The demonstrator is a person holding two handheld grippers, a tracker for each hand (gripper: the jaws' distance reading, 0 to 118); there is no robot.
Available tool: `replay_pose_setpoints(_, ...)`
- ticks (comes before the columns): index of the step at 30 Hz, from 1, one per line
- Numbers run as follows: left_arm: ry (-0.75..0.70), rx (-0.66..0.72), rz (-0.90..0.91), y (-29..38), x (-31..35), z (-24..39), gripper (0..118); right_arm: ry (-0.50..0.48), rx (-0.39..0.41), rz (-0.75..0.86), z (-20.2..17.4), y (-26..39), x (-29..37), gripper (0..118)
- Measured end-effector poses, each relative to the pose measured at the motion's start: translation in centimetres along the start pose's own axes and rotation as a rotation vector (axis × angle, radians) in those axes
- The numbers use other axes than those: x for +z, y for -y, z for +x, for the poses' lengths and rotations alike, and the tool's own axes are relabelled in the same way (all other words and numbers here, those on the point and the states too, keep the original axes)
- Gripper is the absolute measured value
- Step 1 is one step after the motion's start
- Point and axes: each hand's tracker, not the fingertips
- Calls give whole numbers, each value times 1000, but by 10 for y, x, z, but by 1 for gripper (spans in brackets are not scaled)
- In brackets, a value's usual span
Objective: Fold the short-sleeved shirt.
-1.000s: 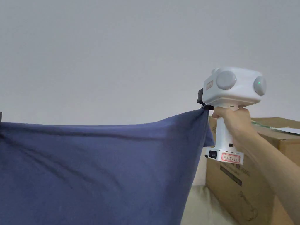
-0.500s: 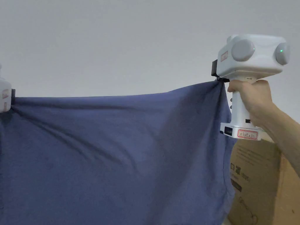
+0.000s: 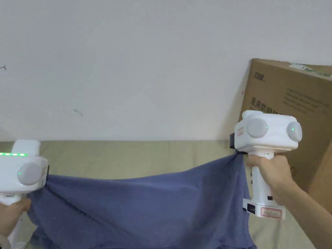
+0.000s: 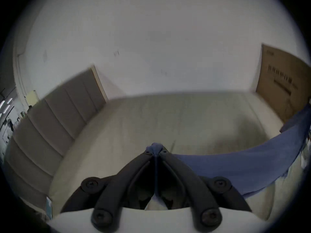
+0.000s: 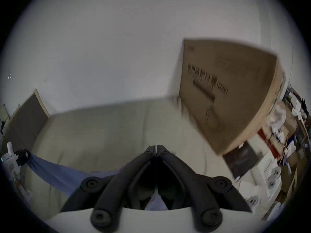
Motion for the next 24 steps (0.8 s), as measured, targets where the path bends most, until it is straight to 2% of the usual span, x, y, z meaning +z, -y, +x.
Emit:
replay_pose_setpoints(4,15,-13,-135,64,-32,5,0,13,23,-150,8,65,-56,0)
replay_pose_setpoints(9,25,6,-184,110,-13,-14,0,23,16,-230,25,128,-53,0)
replay_pose_setpoints(15,90,82,-177,158,81,-50,0,6,-63,-246,60,205,34,0)
replay_pose_setpoints(21,59,-17,-204,243,180,-74,0,-28,-75,-316,87,306,140,0)
replay_pose_setpoints(24,77,-60,-234,285,223,-84,0,-25,-53,-354,97,355,188,0)
